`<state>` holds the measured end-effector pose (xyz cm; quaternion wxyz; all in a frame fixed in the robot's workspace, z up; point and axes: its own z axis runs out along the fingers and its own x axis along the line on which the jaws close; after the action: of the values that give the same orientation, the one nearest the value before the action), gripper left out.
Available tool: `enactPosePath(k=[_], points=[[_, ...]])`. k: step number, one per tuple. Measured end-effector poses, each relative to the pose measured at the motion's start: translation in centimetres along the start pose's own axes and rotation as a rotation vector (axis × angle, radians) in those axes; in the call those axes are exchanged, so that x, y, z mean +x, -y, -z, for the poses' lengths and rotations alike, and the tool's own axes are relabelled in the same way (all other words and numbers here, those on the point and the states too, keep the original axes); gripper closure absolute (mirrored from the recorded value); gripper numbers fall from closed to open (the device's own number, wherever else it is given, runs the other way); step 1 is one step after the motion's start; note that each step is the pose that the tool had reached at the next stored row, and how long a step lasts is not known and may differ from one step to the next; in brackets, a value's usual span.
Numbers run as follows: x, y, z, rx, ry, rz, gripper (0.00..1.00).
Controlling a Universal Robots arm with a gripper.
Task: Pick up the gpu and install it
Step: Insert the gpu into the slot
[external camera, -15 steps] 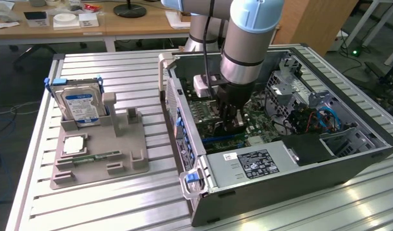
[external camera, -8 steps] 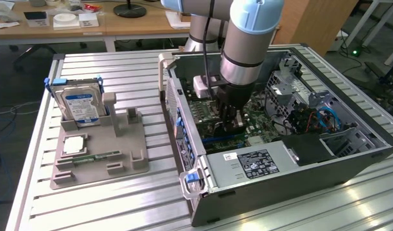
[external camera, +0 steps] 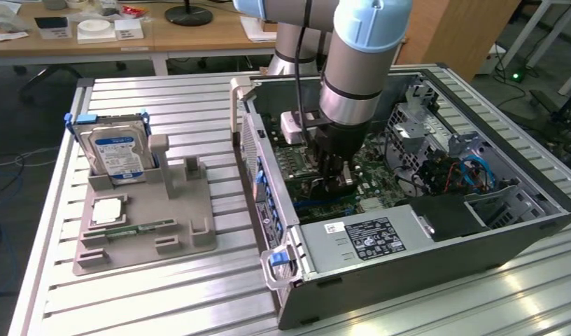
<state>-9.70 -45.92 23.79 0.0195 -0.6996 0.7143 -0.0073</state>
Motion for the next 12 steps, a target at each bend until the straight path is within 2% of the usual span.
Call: enactPosePath(k=[12], points=[[0.0,0.0,-0.01,0.0001,0.0002,0.0,0.73]])
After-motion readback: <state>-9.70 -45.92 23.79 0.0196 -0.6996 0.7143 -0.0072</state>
